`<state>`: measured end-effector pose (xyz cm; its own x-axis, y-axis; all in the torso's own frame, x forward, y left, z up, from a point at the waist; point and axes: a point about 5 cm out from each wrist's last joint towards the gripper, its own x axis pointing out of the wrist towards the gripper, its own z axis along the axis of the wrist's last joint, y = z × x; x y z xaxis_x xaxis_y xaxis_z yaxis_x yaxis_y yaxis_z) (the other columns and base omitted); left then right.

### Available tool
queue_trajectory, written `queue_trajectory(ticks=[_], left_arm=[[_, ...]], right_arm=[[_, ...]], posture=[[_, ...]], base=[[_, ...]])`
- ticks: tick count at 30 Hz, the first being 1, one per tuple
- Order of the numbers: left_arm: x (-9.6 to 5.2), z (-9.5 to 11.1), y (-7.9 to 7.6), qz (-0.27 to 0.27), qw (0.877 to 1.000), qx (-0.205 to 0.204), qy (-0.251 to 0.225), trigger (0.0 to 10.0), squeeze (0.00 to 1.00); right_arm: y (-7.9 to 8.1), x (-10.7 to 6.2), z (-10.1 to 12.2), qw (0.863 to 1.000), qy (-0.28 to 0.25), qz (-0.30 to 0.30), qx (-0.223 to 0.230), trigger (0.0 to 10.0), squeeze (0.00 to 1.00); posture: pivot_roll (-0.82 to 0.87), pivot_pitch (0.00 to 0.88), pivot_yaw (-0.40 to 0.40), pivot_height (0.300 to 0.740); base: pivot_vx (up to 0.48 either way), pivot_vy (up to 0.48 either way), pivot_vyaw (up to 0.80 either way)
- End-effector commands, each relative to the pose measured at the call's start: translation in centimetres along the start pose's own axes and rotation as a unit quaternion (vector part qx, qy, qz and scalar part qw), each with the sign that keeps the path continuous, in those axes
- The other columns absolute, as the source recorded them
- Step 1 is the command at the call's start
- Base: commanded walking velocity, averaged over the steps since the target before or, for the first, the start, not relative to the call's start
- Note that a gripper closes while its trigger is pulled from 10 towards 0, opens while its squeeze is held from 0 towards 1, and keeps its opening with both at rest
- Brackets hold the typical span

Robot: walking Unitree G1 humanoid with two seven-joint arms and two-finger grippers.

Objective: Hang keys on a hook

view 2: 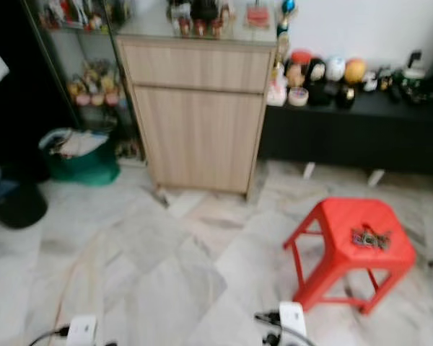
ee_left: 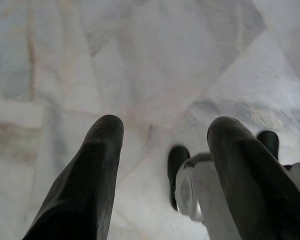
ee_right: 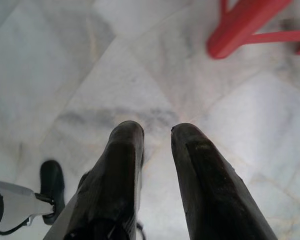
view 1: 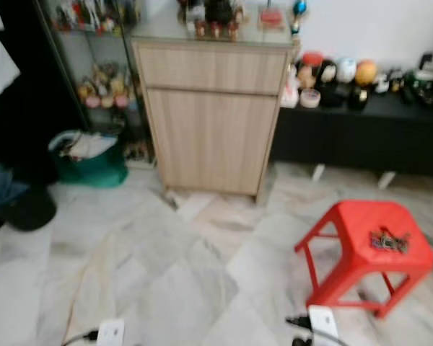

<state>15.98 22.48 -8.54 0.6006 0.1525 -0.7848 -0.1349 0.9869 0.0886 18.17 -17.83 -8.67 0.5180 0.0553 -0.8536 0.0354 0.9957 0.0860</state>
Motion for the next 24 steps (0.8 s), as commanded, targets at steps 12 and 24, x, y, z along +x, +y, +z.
queue_trajectory(ticks=[12,24], left_arm=[[-0.15,-0.56,0.29,0.004,1.000,0.008,0.010,10.0,0.00],[-0.11,-0.42,0.15,0.003,1.000,0.009,0.007,10.0,0.00]], right_arm=[[0.38,0.02,-0.13,1.000,-0.013,-0.001,0.028,10.0,0.00],[0.36,0.01,-0.27,0.998,-0.014,-0.007,0.054,10.0,0.00]], posture=[[0.07,0.026,-0.027,0.740],[0.08,0.025,-0.027,0.740]], base=[[0.000,-0.206,0.00],[0.000,-0.314,-0.27]])
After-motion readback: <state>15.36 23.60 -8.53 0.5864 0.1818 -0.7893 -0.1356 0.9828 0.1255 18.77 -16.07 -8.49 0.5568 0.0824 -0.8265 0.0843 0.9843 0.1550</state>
